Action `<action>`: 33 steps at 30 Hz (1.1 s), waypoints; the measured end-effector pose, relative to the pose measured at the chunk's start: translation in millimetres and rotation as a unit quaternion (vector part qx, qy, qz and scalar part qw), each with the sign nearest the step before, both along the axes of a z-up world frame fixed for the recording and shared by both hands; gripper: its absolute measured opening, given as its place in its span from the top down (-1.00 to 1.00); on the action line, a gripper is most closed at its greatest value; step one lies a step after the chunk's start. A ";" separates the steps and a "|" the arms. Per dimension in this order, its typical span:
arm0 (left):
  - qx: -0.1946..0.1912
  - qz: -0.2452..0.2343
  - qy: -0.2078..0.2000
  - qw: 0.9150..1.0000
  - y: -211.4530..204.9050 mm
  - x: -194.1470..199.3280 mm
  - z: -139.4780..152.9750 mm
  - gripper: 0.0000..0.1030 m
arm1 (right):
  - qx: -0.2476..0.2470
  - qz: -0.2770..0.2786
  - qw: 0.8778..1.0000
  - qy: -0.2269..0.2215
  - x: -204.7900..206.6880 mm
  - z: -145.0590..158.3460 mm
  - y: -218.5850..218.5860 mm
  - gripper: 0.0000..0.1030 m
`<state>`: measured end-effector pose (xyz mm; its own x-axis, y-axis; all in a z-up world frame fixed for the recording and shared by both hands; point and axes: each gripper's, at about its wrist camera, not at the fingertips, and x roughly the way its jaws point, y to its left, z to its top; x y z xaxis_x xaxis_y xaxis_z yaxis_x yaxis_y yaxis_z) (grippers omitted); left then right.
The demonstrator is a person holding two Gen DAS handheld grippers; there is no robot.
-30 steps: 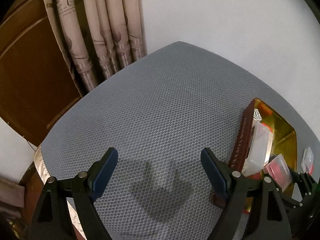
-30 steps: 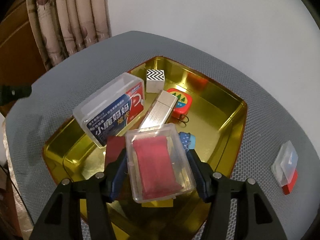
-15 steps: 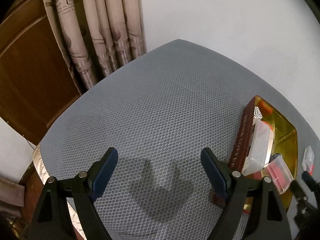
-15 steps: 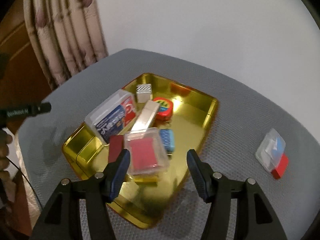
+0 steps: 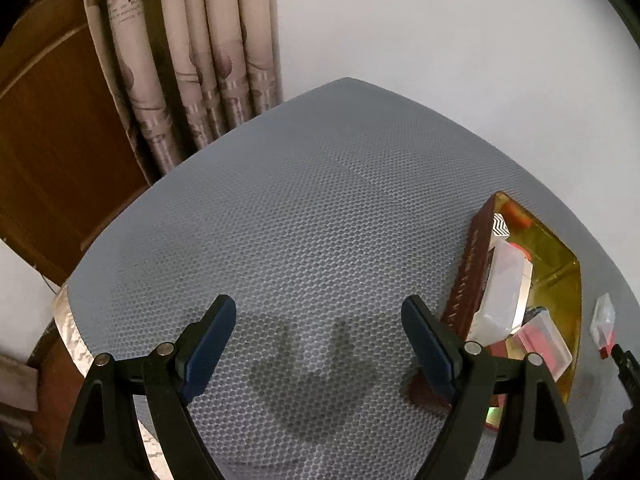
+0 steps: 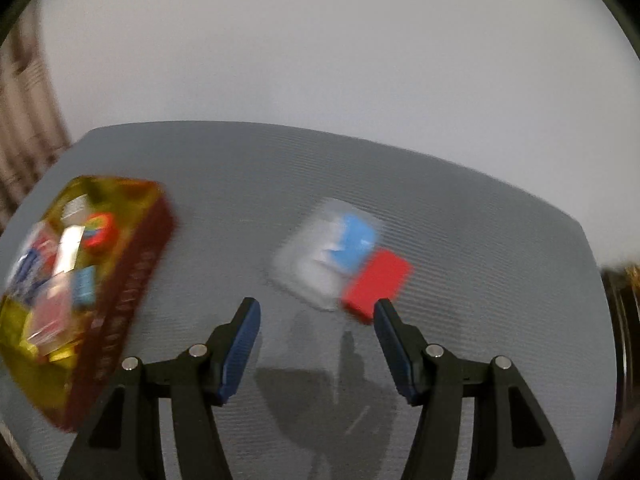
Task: Organize rigid objects
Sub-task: 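Grasp the red block with the right gripper and lift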
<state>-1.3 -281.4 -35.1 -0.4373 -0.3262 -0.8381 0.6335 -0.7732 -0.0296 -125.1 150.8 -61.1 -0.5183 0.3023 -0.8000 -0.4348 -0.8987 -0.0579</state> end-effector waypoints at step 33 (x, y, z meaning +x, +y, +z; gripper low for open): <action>-0.058 -0.049 0.009 0.997 37.4 -8.3 4.5 -0.61 | -0.009 -0.070 0.997 0.000 -13.2 -54.0 59.4 0.32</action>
